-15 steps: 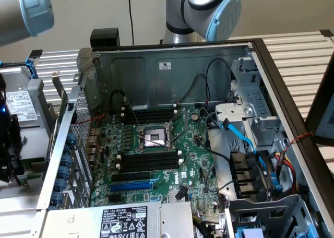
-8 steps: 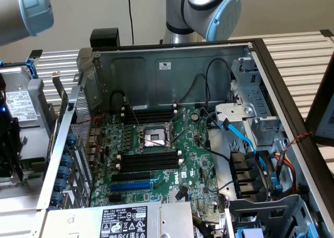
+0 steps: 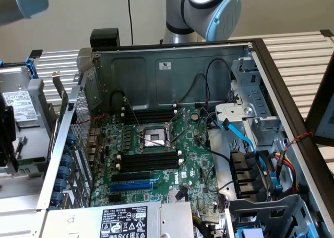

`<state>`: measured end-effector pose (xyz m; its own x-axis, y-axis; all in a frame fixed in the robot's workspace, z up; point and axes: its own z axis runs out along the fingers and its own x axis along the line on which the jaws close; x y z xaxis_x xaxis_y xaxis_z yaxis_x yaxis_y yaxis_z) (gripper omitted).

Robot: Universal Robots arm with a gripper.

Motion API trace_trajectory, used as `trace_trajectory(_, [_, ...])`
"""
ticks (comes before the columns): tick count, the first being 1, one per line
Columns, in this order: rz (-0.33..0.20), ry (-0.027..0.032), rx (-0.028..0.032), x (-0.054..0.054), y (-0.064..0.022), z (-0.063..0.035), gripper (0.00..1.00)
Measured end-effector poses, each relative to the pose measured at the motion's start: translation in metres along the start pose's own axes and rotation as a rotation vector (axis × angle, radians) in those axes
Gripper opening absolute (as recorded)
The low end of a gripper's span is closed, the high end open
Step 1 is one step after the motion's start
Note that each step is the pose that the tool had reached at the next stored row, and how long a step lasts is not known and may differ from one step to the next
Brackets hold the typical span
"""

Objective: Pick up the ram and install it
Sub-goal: 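Pick up the ram and move it above insertion slot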

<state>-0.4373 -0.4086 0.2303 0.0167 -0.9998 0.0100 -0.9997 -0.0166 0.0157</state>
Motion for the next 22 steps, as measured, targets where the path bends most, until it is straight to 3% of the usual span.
trace_trajectory(13, [0.000, 0.0000, 0.0000, 0.002, 0.0008, -0.0595, 0.13])
trace_trajectory(22, [0.000, 0.0000, 0.0000, 0.004, -0.0111, -0.1004, 0.13])
